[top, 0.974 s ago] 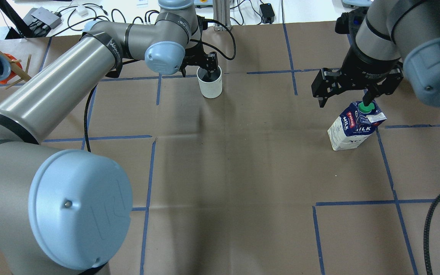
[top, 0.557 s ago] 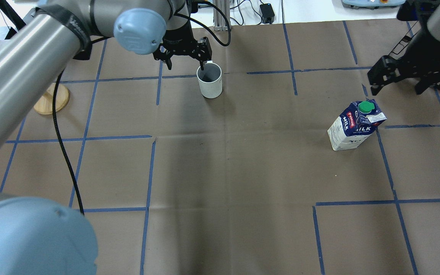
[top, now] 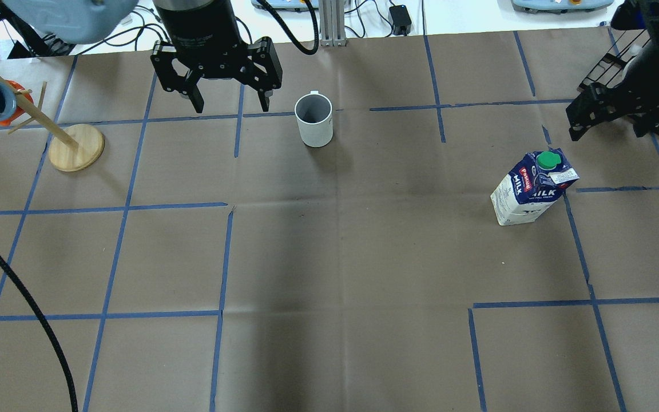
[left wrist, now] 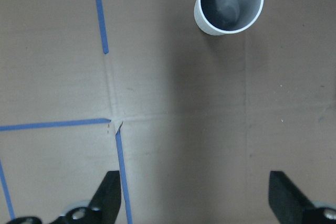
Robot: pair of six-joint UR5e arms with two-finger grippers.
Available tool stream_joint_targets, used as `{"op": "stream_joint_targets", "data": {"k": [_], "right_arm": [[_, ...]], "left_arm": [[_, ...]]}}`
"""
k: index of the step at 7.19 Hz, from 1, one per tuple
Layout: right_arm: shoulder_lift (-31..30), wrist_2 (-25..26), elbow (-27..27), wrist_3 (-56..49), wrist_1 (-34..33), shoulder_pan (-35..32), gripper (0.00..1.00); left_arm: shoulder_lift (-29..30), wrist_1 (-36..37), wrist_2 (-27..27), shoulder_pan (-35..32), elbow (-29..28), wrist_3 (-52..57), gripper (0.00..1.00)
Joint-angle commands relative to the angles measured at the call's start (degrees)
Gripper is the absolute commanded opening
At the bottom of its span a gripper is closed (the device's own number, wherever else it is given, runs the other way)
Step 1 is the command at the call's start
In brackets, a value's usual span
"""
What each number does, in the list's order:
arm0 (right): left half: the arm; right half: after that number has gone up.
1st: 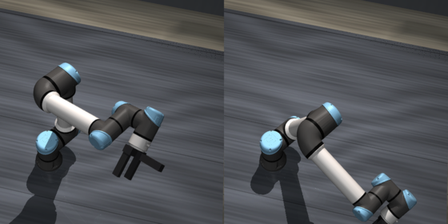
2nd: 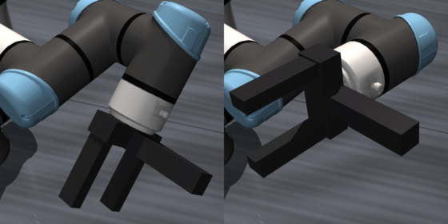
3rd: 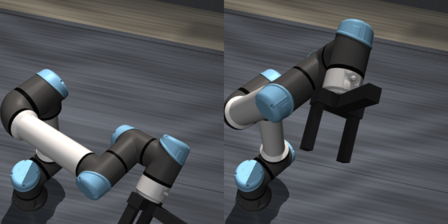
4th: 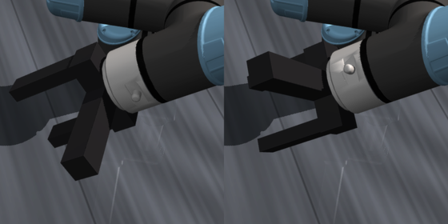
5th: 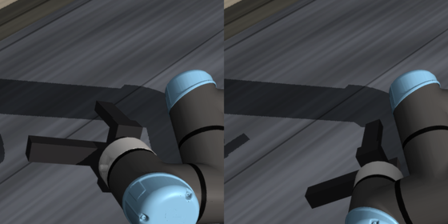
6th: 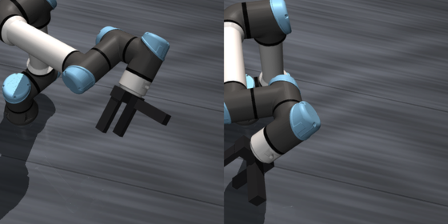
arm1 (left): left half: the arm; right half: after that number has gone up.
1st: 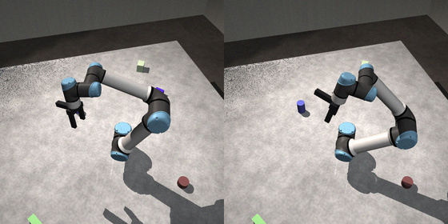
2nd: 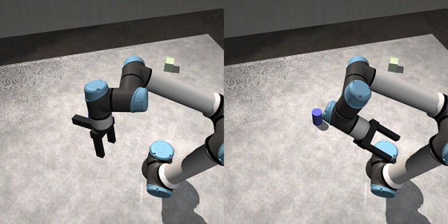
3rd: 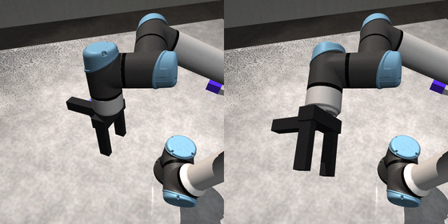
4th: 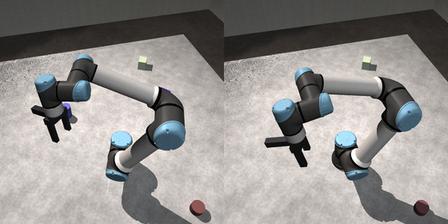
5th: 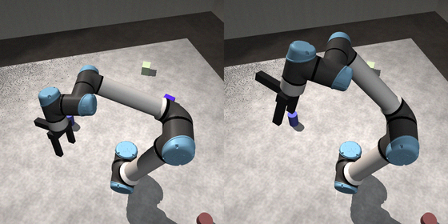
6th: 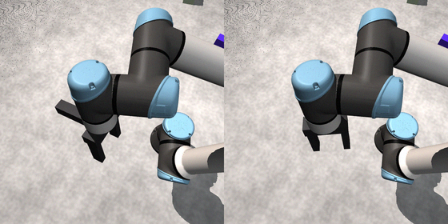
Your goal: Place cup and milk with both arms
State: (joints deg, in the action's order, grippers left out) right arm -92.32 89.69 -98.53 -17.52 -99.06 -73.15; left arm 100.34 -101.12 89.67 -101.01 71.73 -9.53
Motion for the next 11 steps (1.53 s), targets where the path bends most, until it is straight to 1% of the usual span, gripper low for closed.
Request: {"op": "stream_joint_targets", "data": {"k": [1, 2, 3, 4, 5, 8, 9, 11], "right_arm": [[2.9, -2.8, -3.3, 1.9, -5.4, -1.2, 1.0], [3.5, -2.6, -7.4, 1.4, -10.0, -1.2, 1.0], [3.6, -2.2, -11.9, 1.1, -17.1, -1.2, 1.0], [4.7, -1.9, -14.6, 0.7, -24.4, -1.1, 1.0], [5.6, -1.8, -15.2, 0.6, -25.8, -1.1, 1.0], [5.5, -1.7, -15.9, 1.0, -24.9, -1.1, 1.0], [5.6, -1.7, -16.1, 1.0, -24.9, -1.1, 0.9], [5.3, -1.7, -16.1, 0.7, -24.7, -1.1, 0.55]], "left_arm": [[-3.0, -1.6, 0.1, -0.2, 1.4, -0.8, 1.0], [-3.6, -1.4, 0.1, 0.0, 3.6, 0.3, 1.0], [-5.1, -1.3, 0.0, 0.1, 5.2, 0.0, 1.0], [-6.0, 0.5, -0.1, 0.7, 7.3, -0.1, 1.0], [-6.2, 3.5, -0.1, 1.1, 8.3, 0.3, 1.0], [-6.7, 3.9, 0.0, 1.3, 8.5, 0.4, 1.0], [-6.7, 3.9, 0.0, 1.3, 8.5, 0.4, 1.0], [-6.7, 3.9, 0.0, 1.3, 8.5, 0.4, 1.0]]}}
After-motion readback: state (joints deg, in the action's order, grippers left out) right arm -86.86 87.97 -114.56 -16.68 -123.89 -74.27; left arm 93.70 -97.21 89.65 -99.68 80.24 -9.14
